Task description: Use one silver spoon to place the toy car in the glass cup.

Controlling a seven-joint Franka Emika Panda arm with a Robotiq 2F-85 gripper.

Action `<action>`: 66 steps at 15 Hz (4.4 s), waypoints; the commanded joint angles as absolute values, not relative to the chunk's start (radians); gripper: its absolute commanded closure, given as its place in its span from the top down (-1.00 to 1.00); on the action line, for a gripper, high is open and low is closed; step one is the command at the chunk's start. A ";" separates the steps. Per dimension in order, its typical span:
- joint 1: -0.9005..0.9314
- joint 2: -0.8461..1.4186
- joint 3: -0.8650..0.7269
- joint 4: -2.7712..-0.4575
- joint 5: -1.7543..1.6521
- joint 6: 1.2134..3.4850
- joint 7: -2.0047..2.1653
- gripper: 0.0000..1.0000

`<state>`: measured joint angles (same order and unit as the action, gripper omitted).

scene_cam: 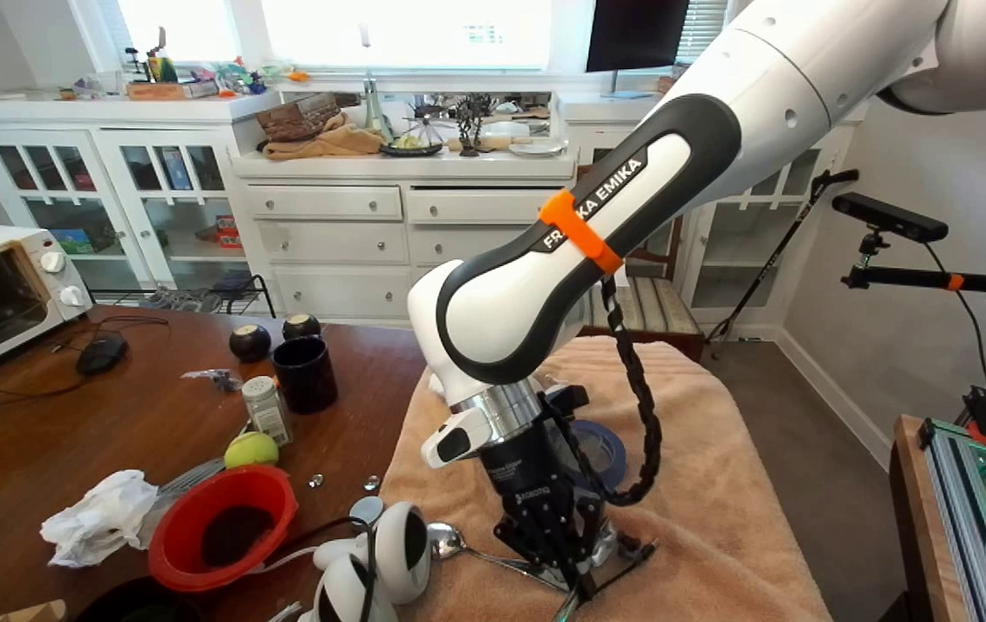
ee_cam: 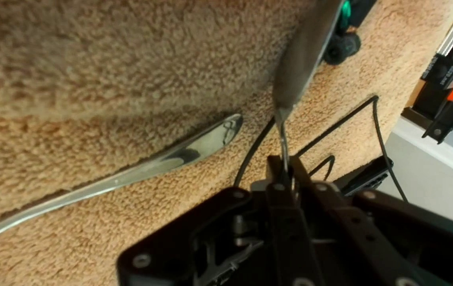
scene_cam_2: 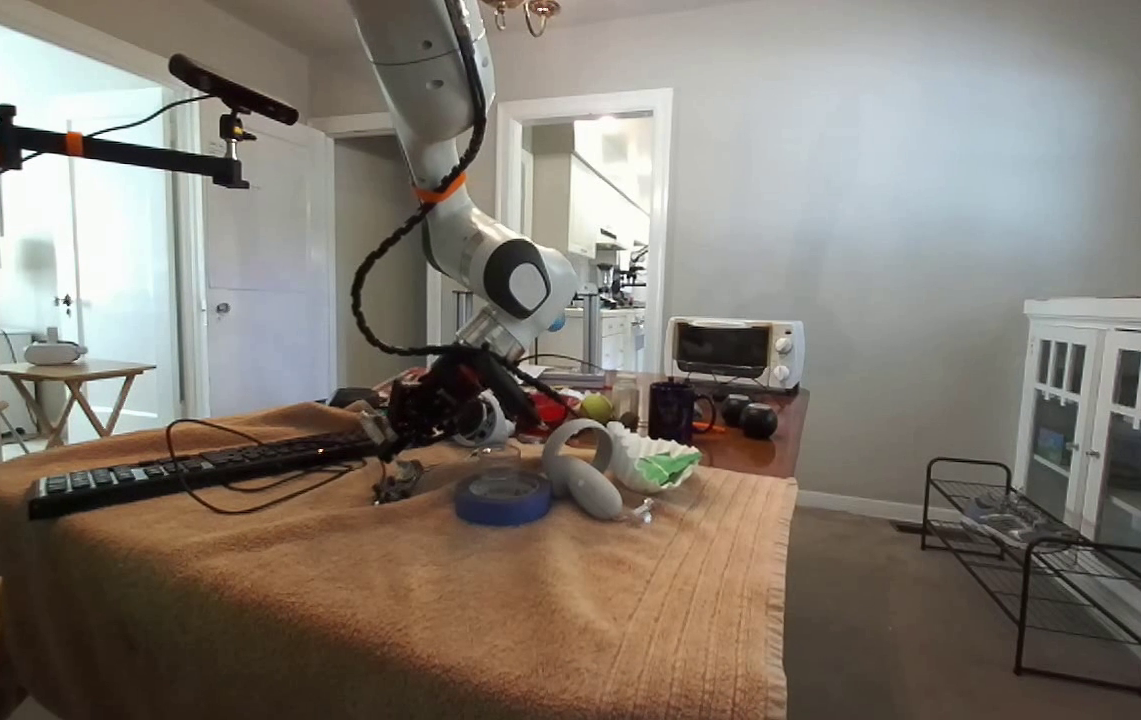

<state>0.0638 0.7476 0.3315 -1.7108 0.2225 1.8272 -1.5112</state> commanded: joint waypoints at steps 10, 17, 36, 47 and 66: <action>0.079 0.783 0.321 -1.725 0.203 1.643 -1.614 -0.98; 0.088 0.811 0.265 -1.686 0.245 1.420 -1.418 -0.98; 0.116 0.996 0.269 -1.155 0.155 0.863 -1.326 -0.98; 0.134 0.988 0.268 -1.145 0.090 0.846 -1.333 -0.98; 0.265 1.061 0.294 -1.064 -0.250 0.876 -1.674 -0.98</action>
